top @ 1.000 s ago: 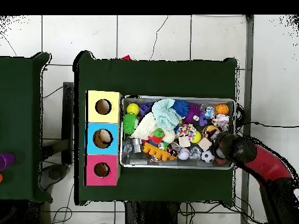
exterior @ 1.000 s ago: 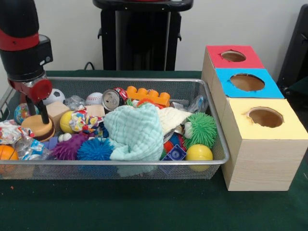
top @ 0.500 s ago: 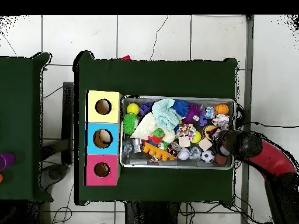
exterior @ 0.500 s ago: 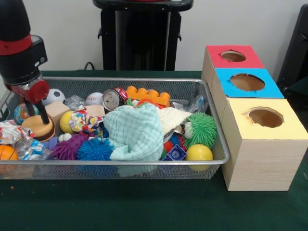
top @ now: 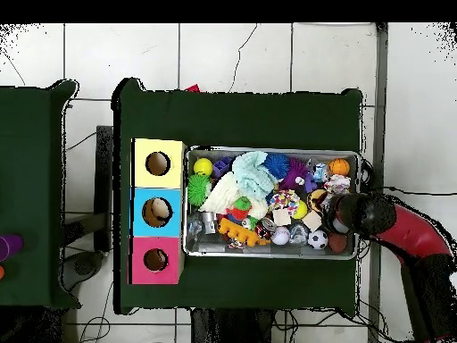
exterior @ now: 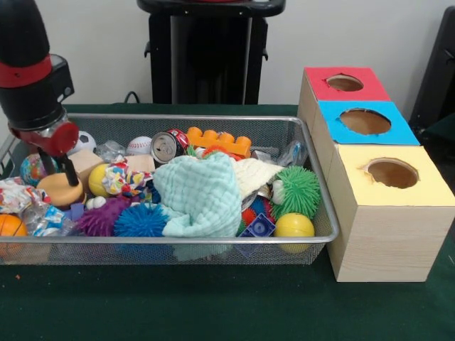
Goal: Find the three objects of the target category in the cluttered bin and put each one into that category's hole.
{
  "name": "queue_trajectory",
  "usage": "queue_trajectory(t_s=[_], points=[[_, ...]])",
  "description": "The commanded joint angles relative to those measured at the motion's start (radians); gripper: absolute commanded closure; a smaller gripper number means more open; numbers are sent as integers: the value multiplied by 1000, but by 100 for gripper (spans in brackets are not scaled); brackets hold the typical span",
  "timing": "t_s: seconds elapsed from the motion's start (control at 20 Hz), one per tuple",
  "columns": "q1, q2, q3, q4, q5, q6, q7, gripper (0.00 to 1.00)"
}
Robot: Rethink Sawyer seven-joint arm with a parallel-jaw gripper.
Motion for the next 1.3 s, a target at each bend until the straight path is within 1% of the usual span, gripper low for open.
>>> queue_trajectory(t_s=[0.05, 0.15, 0.35, 0.75, 1.0, 1.3], points=[[171, 67, -69, 60, -77, -288, 230, 0], [192, 60, -90, 77, -49, -300, 244, 0], [213, 58, -118, 87, -5, -311, 219, 0], [244, 84, -147, 78, 53, -339, 206, 0], [284, 110, -163, 69, 107, -366, 242, 0], [348, 130, -200, 75, 195, -408, 301, 0]])
